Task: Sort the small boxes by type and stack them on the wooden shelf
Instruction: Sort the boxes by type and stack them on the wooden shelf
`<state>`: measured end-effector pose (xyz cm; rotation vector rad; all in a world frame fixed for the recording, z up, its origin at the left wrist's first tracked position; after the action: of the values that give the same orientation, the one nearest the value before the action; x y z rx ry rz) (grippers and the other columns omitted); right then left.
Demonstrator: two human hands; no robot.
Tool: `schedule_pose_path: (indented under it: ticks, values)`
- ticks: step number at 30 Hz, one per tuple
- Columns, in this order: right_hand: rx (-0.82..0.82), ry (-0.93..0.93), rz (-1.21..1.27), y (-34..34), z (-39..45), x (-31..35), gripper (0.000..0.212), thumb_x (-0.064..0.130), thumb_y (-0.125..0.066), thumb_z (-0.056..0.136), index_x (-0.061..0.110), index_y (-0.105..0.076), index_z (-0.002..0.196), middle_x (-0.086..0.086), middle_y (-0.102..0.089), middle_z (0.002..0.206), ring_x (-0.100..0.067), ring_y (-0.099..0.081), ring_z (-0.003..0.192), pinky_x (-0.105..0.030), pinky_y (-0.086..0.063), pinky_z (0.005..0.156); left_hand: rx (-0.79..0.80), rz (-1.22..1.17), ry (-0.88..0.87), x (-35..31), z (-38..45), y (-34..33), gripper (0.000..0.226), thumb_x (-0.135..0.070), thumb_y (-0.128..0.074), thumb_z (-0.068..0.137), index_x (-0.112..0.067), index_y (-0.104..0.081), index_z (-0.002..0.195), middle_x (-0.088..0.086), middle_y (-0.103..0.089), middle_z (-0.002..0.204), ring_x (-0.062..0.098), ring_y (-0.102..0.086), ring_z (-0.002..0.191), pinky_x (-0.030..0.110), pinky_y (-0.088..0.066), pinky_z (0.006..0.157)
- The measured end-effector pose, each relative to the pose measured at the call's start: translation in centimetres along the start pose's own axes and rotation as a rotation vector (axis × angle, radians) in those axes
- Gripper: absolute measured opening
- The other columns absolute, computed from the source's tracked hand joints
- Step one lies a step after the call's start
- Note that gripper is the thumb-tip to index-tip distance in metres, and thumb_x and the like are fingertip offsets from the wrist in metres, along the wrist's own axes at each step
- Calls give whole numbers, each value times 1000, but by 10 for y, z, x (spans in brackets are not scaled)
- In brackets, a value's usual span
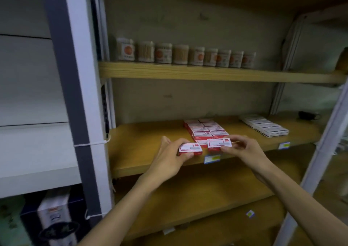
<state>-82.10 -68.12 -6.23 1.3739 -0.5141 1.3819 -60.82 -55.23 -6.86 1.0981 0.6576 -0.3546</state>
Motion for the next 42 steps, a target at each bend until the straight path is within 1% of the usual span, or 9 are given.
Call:
schedule_pose_path:
  ticks: [5,11,15,18,21,26,36,40,42]
  values:
    - [-64,62,-196,26,45,-23,51,28,-82,80,20,-65,128,2,-55,119,-12,-58,101,-21,-49,76,-25,22,48,-14,34,-30,46,-48,-60,94,-39,-49,137,-3,-37,118,15,-45,115,32,-45,100]
    - [50,77,-290,33,86,-53,52,38,-79,82,24,-63,129,2,-59,118,-9,-57,99,-20,-50,75,-79,70,162,-17,59,-58,51,-48,-60,94,-37,-46,142,-4,-37,123,18,-43,122,42,-45,107]
    - [56,146,-324,32,99,-57,53,39,-79,81,26,-59,128,5,-59,114,-5,-56,95,-14,-44,69,-162,88,221,-19,68,-68,53,-51,-65,89,-40,-45,137,-3,-48,135,21,-48,128,50,-47,105]
    - [71,157,-321,34,104,-59,60,41,-83,77,25,-55,128,5,-60,111,-6,-59,94,-15,-47,70,-284,84,244,-20,68,-67,58,-51,-73,83,-33,-45,131,-6,-61,130,16,-58,119,46,-52,99]
    - [144,153,-329,33,109,-66,61,40,-83,76,21,-57,127,8,-64,108,-5,-62,95,-21,-55,79,-324,171,307,-19,65,-66,71,-57,-73,80,-26,-47,139,-6,-65,127,17,-57,121,44,-50,101]
    - [172,137,-314,31,122,-70,58,39,-85,71,19,-63,120,8,-69,103,-4,-67,90,-19,-58,74,-345,236,287,-23,68,-67,61,-56,-72,80,-27,-61,133,-9,-69,120,12,-60,113,35,-54,93]
    - [188,103,-303,26,142,-67,54,32,-84,77,15,-62,124,0,-72,112,-7,-70,87,-22,-58,78,-321,223,371,-27,81,-67,62,-57,-73,80,-21,-63,128,-6,-70,118,12,-64,102,27,-54,85]
    - [133,65,-285,31,135,-66,47,42,-83,77,17,-68,114,4,-72,102,-7,-68,89,-30,-59,85,-343,196,421,-22,77,-62,66,-64,-61,87,-17,-61,133,-3,-67,126,18,-62,116,40,-49,102]
    - [100,57,-280,33,130,-63,40,48,-79,79,20,-71,107,8,-72,96,-5,-66,87,-35,-58,89,-359,182,441,-20,77,-60,60,-65,-54,91,-20,-64,130,-3,-69,124,18,-63,114,44,-48,103]
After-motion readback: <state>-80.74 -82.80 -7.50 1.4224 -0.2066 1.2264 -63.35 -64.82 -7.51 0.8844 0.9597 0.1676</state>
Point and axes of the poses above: each hand's wrist, its own z-axis towards the middle knuckle, its own y-axis out of the back of the hand, x = y × z, the point moved 7 cm from there along z, towards the middle knuckle
